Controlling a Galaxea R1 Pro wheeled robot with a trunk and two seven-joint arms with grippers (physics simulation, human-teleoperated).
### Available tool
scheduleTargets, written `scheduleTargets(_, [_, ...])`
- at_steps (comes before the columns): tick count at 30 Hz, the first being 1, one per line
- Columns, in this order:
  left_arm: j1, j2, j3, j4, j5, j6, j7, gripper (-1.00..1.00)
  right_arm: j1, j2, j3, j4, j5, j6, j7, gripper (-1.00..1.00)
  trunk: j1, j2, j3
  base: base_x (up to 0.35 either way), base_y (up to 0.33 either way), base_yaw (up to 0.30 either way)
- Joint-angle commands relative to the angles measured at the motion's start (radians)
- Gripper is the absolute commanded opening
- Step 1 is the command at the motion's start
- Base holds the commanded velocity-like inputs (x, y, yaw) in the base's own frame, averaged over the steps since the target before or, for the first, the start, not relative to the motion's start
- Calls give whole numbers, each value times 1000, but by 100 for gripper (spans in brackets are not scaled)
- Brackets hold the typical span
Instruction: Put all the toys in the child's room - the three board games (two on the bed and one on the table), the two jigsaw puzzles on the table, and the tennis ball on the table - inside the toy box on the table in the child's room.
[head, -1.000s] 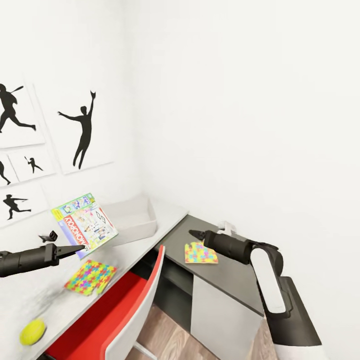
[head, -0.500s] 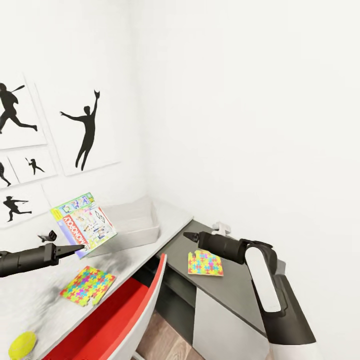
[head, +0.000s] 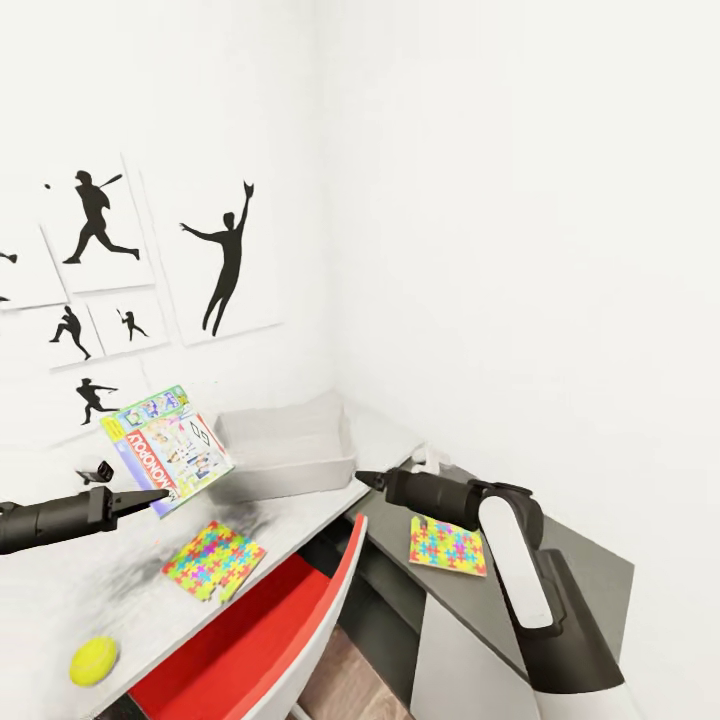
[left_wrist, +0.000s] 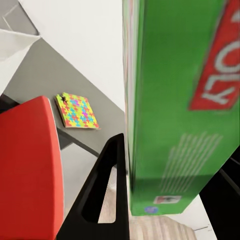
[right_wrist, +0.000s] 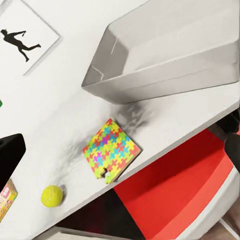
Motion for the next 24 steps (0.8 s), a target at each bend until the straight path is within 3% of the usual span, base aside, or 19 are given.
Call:
scheduleTargets(1, [-1, 0, -1, 0, 0, 9, -4, -100, -1, 0, 0, -1, 3, 4, 2, 100, 0, -1, -2, 84, -4, 282])
scheduleTargets(8, [-1, 0, -1, 1, -1, 9, -4, -100, -1, 0, 3, 0, 3, -25, 3, 100, 0, -1, -3, 106, -1, 282])
scheduleTargets(18, [-1, 0, 0, 1, 0, 10, -4, -100, -1, 0, 5, 1, 3, -49, 4, 100, 0, -1, -9, 281, 0, 282])
scheduleTargets(24, [-1, 0, 0, 1, 1, 9, -4, -100, -1, 0, 5, 3, 3, -50, 4, 100, 0, -1, -12, 137, 0, 282])
